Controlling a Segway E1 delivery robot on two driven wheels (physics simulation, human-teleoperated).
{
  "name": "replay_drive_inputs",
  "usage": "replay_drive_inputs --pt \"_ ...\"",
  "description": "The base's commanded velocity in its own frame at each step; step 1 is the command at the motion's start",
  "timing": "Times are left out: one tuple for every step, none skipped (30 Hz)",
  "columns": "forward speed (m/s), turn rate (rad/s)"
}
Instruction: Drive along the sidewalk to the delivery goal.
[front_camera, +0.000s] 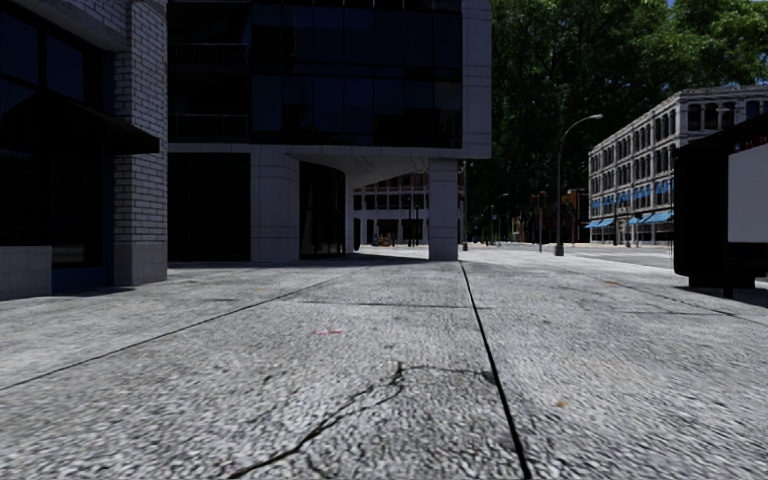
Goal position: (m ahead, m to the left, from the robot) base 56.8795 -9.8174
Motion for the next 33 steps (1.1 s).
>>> replay_drive_inputs --pt "2.00 0.00" --pt "2.00 0.00" --pt "2.00 0.00" --pt "2.00 0.00" --pt "2.00 0.00" --pt "2.00 0.00" --pt "2.00 0.00" --pt "2.00 0.00" --pt "2.00 0.00" --pt "2.00 0.00" --pt "2.00 0.00" --pt "2.00 0.00" --pt "2.00 0.00" --pt "2.00 0.00" --pt "2.00 0.00" --pt "2.00 0.00" --pt "2.00 0.00" --pt "2.00 0.00" --pt "2.00 0.00" --pt "2.00 0.00" --pt "2.00 0.00" --pt "2.00 0.00" --pt "2.00 0.00" --pt "2.00 0.00" --pt "2.00 0.00" --pt "2.00 0.00" --pt "2.00 0.00" --pt "2.00 0.00" --pt "2.00 0.00" --pt "2.00 0.00" --pt "2.00 0.00" --pt "2.00 0.00" --pt "2.00 0.00"
